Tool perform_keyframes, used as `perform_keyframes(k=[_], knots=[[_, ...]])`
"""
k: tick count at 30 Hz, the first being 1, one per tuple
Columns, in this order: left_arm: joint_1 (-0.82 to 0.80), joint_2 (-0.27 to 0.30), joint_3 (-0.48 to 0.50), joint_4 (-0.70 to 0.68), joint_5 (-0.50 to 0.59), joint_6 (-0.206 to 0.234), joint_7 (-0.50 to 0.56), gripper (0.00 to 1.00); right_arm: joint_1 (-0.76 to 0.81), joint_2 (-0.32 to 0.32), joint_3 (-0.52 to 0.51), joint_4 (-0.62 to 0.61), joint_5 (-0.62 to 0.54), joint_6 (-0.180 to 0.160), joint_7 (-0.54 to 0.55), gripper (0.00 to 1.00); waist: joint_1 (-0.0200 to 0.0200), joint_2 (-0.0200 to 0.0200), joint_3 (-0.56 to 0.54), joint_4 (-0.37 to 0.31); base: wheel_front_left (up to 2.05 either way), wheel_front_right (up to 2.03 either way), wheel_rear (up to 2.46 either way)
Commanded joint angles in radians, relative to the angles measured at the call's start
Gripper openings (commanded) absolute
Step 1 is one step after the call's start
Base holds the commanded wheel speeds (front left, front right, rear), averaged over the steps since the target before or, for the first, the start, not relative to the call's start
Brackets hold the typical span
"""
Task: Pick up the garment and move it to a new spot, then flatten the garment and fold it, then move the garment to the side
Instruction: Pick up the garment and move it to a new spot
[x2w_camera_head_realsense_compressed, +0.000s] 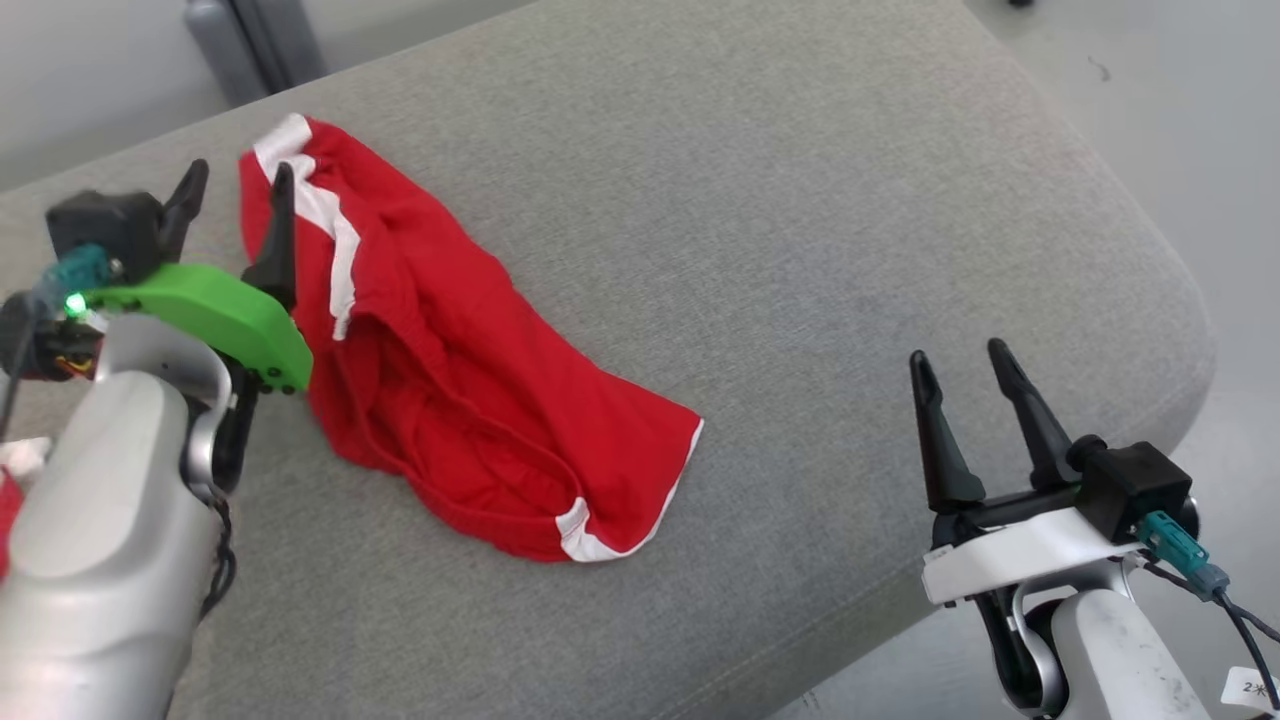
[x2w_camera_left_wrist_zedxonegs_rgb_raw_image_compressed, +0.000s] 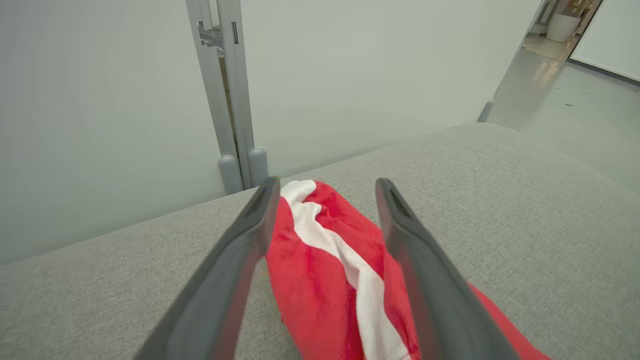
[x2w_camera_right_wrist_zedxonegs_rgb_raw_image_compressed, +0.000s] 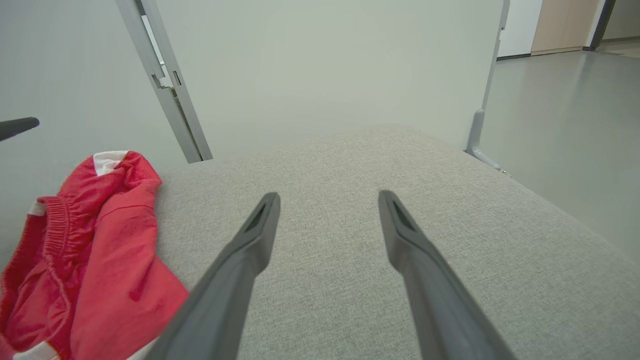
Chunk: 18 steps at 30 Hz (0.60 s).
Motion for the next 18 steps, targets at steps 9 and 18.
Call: perform_keyframes(k=[9,18], knots=[[0.234,-0.063,-0.028,-0.145,0.084,0.068,-0.167,1.00,0.044,-0.001,-0.081,-0.034,-0.086,-0.001,-0.001,1.00,0.0001,-0.0001,-0.122,0.176,0.00,0.00,0.00],[0.551,-0.139,0.079,-0.400,0.217,0.128,-0.169,1.00,0.096,-0.010,-0.134,-0.065,-0.181,-0.001,-0.001,1.00,0.0001,-0.0001,-0.175,0.308,0.00,0.00,0.00]])
